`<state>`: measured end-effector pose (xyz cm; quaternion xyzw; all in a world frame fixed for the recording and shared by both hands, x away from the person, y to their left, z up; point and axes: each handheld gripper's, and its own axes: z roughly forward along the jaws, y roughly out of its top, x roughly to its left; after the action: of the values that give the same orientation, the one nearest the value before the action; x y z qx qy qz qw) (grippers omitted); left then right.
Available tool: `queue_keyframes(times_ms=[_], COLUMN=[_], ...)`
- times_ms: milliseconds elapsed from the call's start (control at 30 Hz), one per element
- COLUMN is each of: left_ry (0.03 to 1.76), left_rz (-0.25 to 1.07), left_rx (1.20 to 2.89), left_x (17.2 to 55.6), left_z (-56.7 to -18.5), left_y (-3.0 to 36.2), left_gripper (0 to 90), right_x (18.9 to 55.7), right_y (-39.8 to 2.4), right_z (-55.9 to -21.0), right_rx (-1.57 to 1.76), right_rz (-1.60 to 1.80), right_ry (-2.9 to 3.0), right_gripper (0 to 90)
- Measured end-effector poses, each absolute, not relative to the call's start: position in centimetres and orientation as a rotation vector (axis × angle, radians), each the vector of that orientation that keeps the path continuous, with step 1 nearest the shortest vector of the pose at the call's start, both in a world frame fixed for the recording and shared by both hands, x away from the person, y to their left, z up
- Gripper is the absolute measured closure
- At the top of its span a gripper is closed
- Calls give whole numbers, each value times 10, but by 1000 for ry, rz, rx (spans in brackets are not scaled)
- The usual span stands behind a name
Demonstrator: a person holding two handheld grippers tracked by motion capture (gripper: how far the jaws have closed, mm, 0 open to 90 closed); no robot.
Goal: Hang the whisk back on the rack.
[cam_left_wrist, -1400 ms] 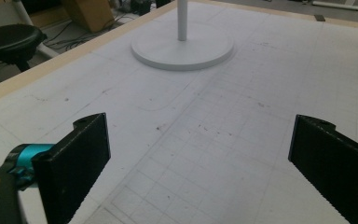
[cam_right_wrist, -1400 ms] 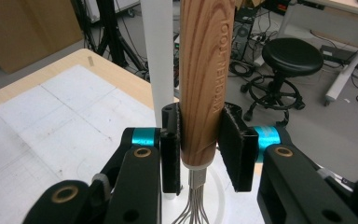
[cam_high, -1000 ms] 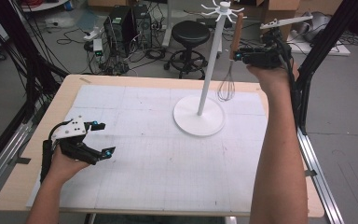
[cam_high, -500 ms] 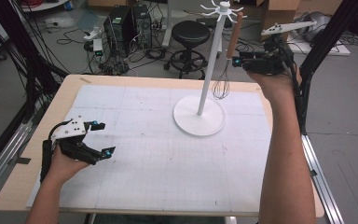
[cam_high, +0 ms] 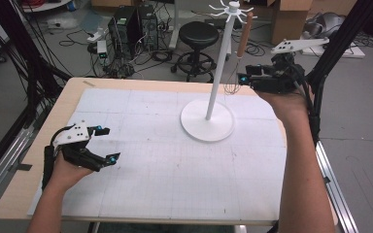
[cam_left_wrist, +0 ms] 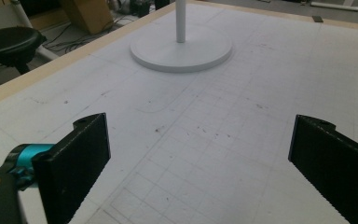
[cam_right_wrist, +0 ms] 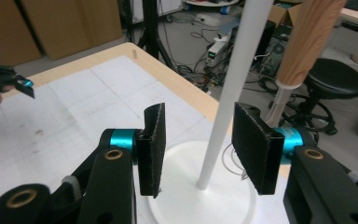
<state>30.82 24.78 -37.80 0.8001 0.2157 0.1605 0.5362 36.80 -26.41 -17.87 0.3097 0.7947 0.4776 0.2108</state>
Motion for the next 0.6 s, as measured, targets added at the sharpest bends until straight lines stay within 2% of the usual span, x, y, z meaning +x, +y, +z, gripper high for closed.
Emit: queue_keyframes(times_ms=[600], left_ry=[503], left_rz=[370], left_rx=[1885], left_x=[307], left_z=[-377], left_y=[249], left_gripper=[60], right_x=[341], right_y=[-257], right_z=[-205], right_rx=[720], right_rz=[1418], right_ry=[2227], right_gripper=[470])
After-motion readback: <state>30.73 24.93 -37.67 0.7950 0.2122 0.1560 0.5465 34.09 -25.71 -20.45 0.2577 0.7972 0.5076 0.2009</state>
